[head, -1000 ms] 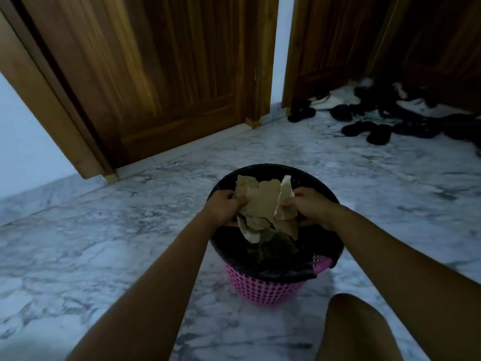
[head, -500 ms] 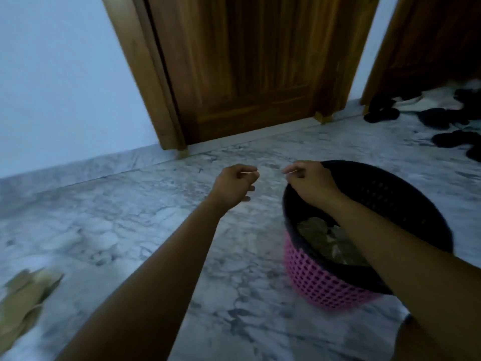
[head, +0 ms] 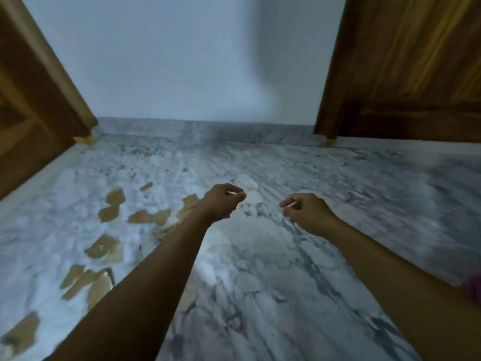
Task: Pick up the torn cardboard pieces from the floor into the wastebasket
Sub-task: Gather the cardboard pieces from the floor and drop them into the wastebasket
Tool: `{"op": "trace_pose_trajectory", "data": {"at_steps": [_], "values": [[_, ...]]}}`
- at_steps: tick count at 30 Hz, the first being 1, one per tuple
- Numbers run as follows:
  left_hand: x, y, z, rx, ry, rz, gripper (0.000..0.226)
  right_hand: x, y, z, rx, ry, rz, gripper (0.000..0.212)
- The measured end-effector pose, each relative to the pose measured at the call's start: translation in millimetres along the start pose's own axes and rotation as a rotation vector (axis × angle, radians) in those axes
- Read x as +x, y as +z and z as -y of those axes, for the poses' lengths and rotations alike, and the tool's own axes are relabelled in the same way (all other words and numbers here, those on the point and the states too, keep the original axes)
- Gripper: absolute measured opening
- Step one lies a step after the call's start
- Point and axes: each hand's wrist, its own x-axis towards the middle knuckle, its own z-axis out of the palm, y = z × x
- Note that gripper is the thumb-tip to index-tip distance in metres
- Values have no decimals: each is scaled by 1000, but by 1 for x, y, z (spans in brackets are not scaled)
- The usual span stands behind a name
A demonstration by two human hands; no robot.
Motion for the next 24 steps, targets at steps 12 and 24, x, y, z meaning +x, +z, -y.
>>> {"op": "trace_pose_trajectory", "data": {"at_steps": [12,24], "values": [[-43,-122,169,151,-194,-31,41,24,186,76,-108,4,357,28],[-55,-31,307,434,-658,-2,116,131,307,71,-449,-136,369,96]]}}
